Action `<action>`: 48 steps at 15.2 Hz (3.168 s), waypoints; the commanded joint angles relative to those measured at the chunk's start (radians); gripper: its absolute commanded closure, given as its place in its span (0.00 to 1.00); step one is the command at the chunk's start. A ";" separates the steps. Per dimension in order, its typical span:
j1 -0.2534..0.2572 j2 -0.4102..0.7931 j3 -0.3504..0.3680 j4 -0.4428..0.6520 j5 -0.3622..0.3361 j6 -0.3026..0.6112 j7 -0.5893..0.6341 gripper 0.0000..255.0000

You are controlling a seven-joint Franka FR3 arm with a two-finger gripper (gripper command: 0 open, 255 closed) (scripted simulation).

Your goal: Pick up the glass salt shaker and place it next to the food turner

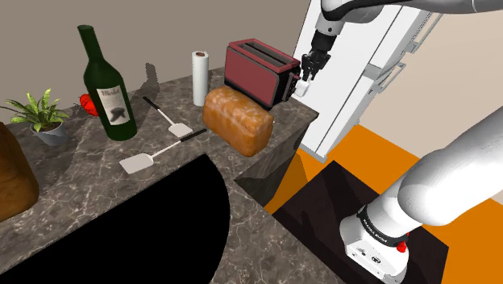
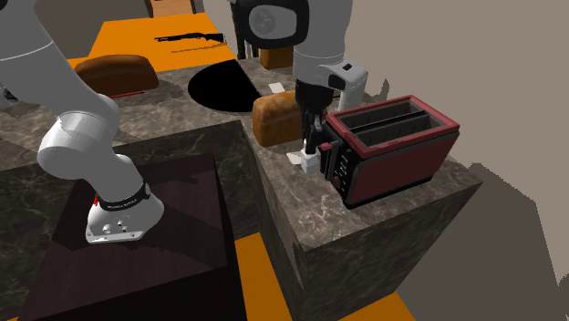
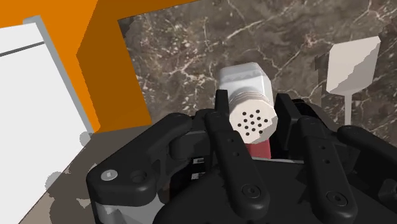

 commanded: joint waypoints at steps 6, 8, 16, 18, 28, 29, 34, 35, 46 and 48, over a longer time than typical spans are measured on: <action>0.001 -0.019 0.002 0.075 -0.004 -0.094 0.003 1.00; 0.001 -0.021 0.002 0.100 -0.005 -0.120 0.004 1.00; 0.061 0.057 0.069 0.165 0.018 -0.108 0.123 1.00; 0.081 0.090 0.089 0.191 0.025 -0.101 0.162 1.00; 0.178 0.303 0.173 0.400 0.042 -0.097 0.340 1.00; 0.188 0.328 0.180 0.429 0.043 -0.100 0.357 1.00; 0.237 0.472 0.209 0.605 0.041 -0.131 0.437 1.00; 0.247 0.504 0.214 0.648 0.040 -0.141 0.452 1.00; 0.314 0.771 0.237 0.964 0.034 -0.188 0.545 1.00; 0.314 0.770 0.237 0.936 0.034 -0.161 0.544 1.00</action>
